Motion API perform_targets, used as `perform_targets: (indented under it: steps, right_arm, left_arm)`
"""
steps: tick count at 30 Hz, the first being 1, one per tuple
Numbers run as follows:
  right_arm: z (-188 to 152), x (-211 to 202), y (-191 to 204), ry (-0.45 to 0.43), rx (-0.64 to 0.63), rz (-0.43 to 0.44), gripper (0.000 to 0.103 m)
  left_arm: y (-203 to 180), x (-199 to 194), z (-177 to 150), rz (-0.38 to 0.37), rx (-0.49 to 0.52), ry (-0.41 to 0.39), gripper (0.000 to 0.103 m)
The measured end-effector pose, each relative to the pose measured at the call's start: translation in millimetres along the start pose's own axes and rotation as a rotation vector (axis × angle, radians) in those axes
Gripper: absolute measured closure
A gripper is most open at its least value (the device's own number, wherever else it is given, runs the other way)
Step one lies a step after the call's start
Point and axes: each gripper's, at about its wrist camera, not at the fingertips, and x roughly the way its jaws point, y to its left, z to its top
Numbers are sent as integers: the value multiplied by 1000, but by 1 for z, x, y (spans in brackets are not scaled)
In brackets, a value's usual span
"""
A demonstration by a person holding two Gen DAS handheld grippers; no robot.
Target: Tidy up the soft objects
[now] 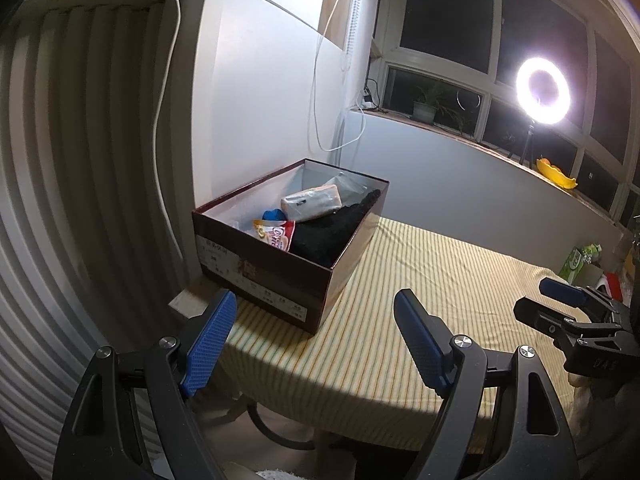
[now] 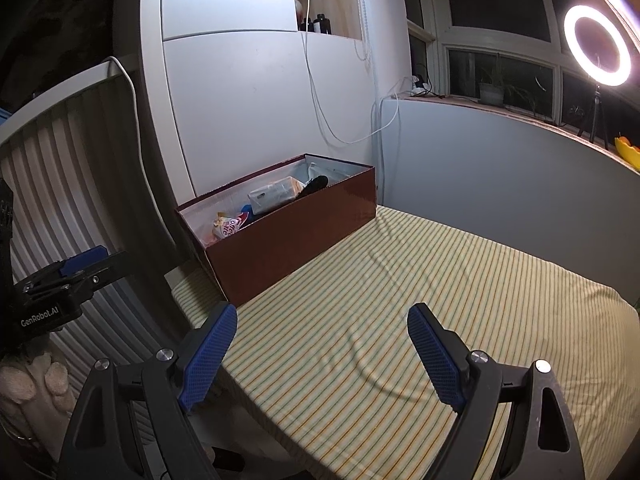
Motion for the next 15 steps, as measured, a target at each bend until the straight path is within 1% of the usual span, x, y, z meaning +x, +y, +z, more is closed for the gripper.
perform_targets:
  steps: [15]
  right_arm:
    - [-5, 3, 1, 11, 6, -4, 18]
  left_arm:
    - [-2, 0, -2, -8, 2, 0, 22]
